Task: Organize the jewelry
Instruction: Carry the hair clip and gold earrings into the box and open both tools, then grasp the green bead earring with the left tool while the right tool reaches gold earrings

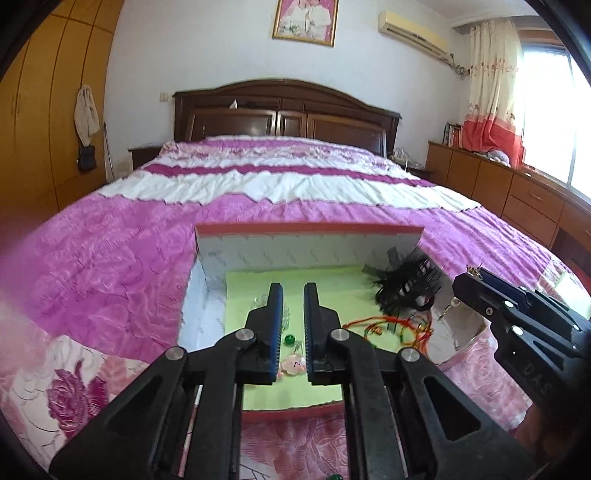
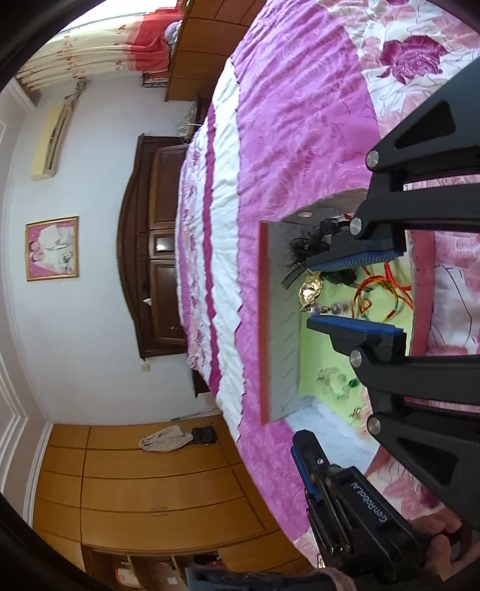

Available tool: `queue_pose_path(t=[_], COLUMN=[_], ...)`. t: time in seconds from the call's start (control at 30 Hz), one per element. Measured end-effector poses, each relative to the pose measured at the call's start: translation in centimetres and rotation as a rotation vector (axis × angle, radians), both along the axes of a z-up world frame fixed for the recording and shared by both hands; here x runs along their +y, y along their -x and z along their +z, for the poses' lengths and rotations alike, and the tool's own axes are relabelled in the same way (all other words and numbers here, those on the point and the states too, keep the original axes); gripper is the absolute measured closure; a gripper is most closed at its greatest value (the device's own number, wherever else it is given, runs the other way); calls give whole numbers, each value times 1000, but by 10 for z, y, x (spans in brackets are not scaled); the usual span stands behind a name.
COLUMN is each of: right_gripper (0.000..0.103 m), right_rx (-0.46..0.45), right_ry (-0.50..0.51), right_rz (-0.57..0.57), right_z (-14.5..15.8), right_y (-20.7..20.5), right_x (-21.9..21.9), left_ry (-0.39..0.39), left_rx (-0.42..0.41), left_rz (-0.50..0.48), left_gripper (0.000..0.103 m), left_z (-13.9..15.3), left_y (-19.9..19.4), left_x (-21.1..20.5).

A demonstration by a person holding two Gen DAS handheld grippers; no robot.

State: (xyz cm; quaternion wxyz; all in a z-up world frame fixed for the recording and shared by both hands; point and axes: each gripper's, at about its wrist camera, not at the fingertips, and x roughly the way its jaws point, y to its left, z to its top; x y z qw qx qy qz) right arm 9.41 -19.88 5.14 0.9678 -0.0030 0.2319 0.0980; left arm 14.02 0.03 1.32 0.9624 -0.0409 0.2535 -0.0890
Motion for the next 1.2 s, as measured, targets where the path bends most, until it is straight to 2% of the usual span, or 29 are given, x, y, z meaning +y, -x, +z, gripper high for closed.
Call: queue_pose_path(t=[0.17,0.37,0.43,0.53,0.57,0.63,0.7,1.03,1.2], right_gripper=[76,76,75,73,72,60,57,51,51], right_rx=[79,145,156,183,182,174,167,138,133], right_ry=[5,-15,-24,-51,-57,-69,-80,-166,-191], right_rz=[-15,-15,-13,-12,-11,-6,-2,8,17], right_z=[-23,-39,-39,-43,-43,-41,-41,-29,-15], right_y=[-16,-26,-25,-27,-27,-24,-23,-12,0], right_x=[-2,-7,-7,-10,-11,-12,-13,-24,-26], left_ry=[23,35,38,53,61,74,72,86,112], left_rx=[93,150,160,171,173,182,194,170,209], left_rz=[-26,-48,-52,-56,-56,-59,-60,-80,-83], left_gripper=[101,99,96,83,80,79,77,70,69], left_z=[-18,-25,-25,-26,-26,-27,-27,2,6], left_y=[-10,-15,-15,-15,-16,-17,-17,-1,9], left_x=[1,1,1,3,5,7,7,17,21])
